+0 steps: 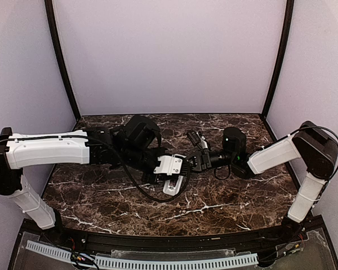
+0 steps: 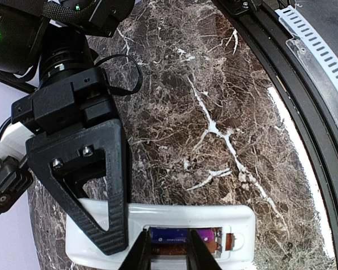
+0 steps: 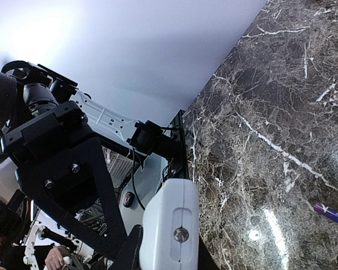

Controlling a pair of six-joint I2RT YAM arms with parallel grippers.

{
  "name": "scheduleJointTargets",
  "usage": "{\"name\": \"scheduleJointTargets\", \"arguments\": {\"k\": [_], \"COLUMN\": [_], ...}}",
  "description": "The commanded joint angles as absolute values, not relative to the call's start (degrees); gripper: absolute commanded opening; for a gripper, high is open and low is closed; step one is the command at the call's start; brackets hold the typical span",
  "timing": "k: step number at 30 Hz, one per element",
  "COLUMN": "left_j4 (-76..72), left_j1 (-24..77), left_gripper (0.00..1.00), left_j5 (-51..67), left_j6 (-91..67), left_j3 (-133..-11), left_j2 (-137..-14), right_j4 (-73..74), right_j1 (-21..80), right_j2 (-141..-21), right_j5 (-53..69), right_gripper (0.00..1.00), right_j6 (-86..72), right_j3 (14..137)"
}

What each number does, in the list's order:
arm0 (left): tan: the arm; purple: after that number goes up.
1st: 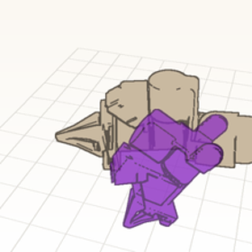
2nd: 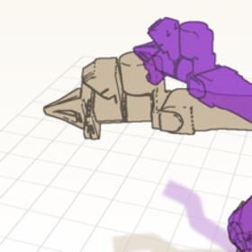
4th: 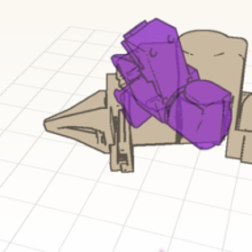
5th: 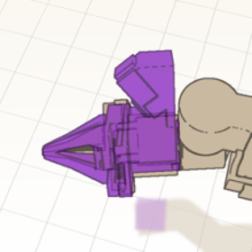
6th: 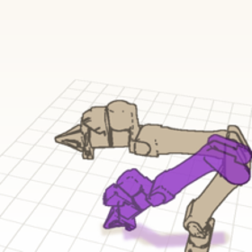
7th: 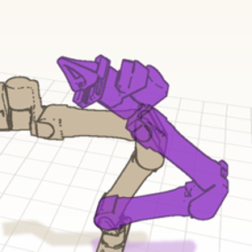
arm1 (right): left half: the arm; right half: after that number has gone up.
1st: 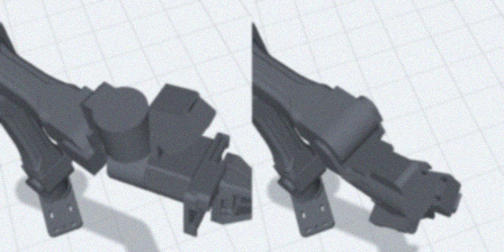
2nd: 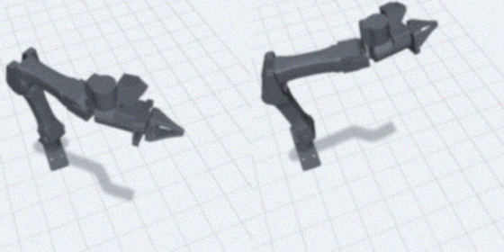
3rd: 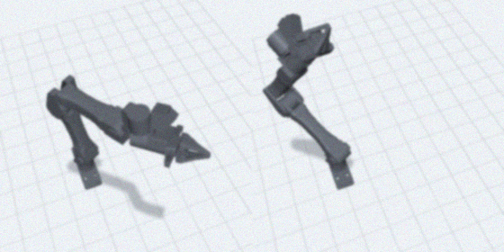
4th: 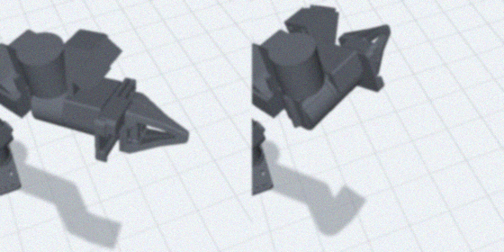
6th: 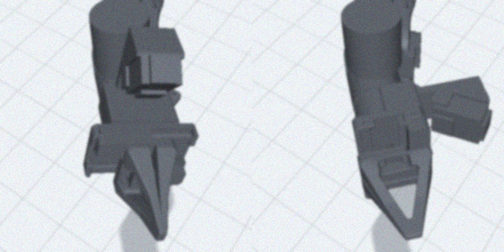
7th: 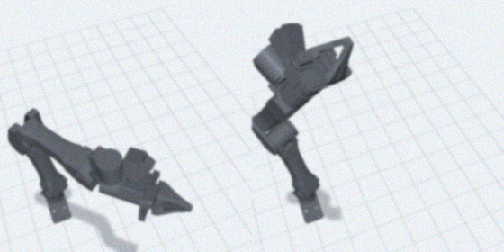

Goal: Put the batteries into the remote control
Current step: Load the battery into the battery compartment.

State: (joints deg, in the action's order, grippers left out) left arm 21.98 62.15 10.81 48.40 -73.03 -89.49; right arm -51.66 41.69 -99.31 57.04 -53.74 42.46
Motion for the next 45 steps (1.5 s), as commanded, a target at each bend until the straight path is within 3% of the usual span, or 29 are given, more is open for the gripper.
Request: {"name": "scheduleJointTargets", "arguments": {"k": [1,25,45], "left_j4": [23.73,26.08,26.25], "left_j1": [62.3,62.74,63.19], "left_gripper": [0.22,0.16,0.18], "left_j5": [10.06,5.64,2.91], "left_j6": [49.35,50.94,50.65], "left_j3": [-74.35,-73.74,-74.6], "left_j2": [-89.75,-90.93,-92.34], "right_j4": [-52.05,-48.94,-46.05], "right_j1": [42.6,43.07,43.32], "right_j2": [-100.15,-99.86,-99.78], "right_j5": [57.39,57.43,56.95], "right_gripper": [0.0,0.0,0.0], "right_j6": [-52.74,-51.07,-49.72], "right_j3": [43.93,45.24,45.62]}}
